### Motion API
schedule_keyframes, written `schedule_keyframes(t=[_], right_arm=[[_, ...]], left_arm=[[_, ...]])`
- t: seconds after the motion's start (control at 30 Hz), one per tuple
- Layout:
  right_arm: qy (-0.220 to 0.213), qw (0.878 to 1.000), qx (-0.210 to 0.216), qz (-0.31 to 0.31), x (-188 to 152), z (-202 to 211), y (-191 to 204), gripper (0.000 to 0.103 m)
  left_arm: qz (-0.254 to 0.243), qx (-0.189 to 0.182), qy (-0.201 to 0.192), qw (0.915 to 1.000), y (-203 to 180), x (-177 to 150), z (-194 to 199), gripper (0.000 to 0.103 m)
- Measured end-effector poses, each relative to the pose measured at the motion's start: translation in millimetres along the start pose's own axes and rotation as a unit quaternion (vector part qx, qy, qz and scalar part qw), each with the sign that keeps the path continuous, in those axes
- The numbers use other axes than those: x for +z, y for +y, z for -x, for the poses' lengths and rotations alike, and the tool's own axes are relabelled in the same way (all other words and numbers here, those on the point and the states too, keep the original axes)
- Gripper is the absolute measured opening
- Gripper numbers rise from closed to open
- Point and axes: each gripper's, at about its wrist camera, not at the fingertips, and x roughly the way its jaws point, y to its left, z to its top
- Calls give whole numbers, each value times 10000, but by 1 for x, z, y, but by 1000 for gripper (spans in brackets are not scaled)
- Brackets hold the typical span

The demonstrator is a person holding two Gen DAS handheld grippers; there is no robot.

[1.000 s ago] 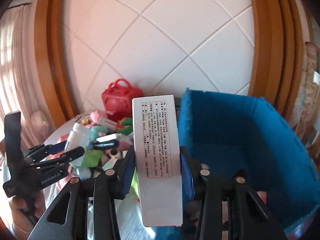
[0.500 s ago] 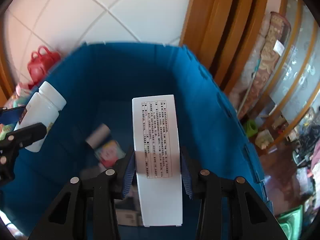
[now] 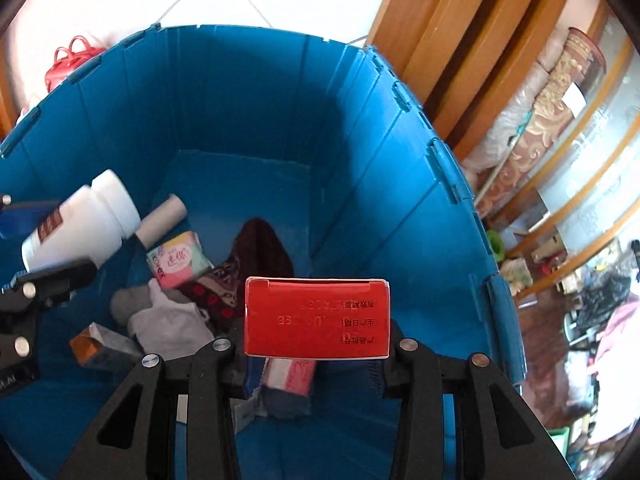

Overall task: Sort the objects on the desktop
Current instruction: 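Open both tools to drop the bottle and box into the crate, then move both tools back from the crate to the pile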

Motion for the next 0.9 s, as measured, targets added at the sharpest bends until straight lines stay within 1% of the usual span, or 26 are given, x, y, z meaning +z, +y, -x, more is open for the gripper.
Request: schedule_keyframes(t=[0.17, 0.23, 0.27, 0.33, 0.37, 0.4, 0.43, 0.5, 0.57, 0.67, 0.73, 0.77, 0.8, 0.9], right_arm=[[-116, 9997, 106, 168, 0, -2, -1, 40], [-109, 9998, 126, 148, 1, -3, -4, 40], [-114, 9998, 133, 137, 2, -3, -4, 44], [-197, 9994, 211, 192, 2, -2, -6, 57], [-227, 9993, 217, 178, 1, -1, -6, 60], [-279, 9991, 246, 197, 1, 0, -6, 67], [-334, 9988, 282, 217, 1, 1, -6, 72], [-408, 9983, 351, 219, 2, 2, -7, 79], [-507, 9971, 515, 250, 2, 4, -9, 83], [-581, 9956, 712, 170, 2, 5, -14, 89], [-717, 9931, 920, 143, 2, 8, -17, 95], [-769, 9924, 951, 93, 2, 10, -19, 97], [-852, 9913, 1001, 80, 1, 12, -20, 103], [-1224, 9853, 1192, 72, -5, 25, -21, 103]], left_arm=[[0, 139, -107, 9998, -3, -2, 0, 47], [18, 183, -140, 9997, -4, -4, 1, 55], [46, 196, -160, 9997, -4, -4, 2, 57], [108, 200, -209, 9995, 2, -1, 1, 62], [135, 208, -237, 9994, 4, -1, 2, 64], [174, 228, -267, 9992, 5, -2, 3, 65], [212, 246, -302, 9990, 6, -2, 5, 65], [280, 267, -373, 9986, 7, -4, 8, 65], [351, 253, -446, 9981, 9, -6, 13, 65], [483, 270, -717, 9959, 13, -12, 29, 65], [571, 300, -944, 9934, 16, -18, 42, 66], [614, 332, -1058, 9919, 17, -21, 49, 66], [656, 373, -1165, 9903, 19, -25, 55, 66], [811, 558, -1443, 9846, 27, -36, 73, 66]])
